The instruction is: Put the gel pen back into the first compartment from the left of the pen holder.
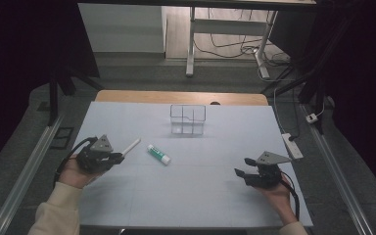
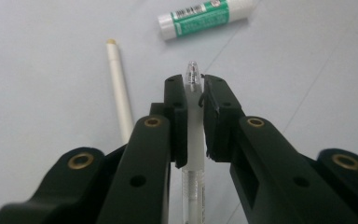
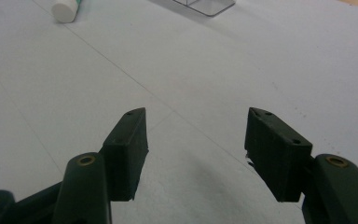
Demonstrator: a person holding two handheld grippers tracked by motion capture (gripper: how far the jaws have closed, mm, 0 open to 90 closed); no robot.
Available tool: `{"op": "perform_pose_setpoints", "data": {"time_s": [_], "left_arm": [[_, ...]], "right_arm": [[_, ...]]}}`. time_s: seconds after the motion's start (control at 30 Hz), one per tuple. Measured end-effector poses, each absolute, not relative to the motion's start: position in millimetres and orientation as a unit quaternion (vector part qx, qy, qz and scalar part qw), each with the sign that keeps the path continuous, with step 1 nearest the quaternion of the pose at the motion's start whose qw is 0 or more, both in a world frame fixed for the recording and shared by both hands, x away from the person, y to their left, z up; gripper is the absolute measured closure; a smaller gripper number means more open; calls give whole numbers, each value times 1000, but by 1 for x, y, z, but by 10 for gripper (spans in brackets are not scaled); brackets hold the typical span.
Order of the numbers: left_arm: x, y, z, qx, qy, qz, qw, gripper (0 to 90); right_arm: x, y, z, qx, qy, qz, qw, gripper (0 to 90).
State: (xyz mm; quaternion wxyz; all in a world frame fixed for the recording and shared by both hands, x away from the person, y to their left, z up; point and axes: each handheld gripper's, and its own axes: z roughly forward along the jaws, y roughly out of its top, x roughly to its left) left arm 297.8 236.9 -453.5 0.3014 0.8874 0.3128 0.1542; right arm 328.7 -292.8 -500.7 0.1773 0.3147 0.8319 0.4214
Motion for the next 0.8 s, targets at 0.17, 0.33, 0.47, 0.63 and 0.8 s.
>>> {"op": "perform_pose_setpoints", "data": {"time_s": [0.17,0.33,0.47,0.63,0.8], "left_arm": [[296,238,-449,880,316,161,316,804],[295,239,-446,870,324,177,327,804],[294,240,-443,862,329,187,338,804],[294,238,-438,850,334,193,358,804],[296,236,-432,832,343,206,383,803]], "right_arm": [[328,-293,-501,315,832,421,176,383],[328,-293,-502,316,833,418,177,382],[328,-293,-503,317,833,417,178,382],[328,-293,-502,318,833,418,176,381],[328,-294,-502,318,832,420,175,380]]}}
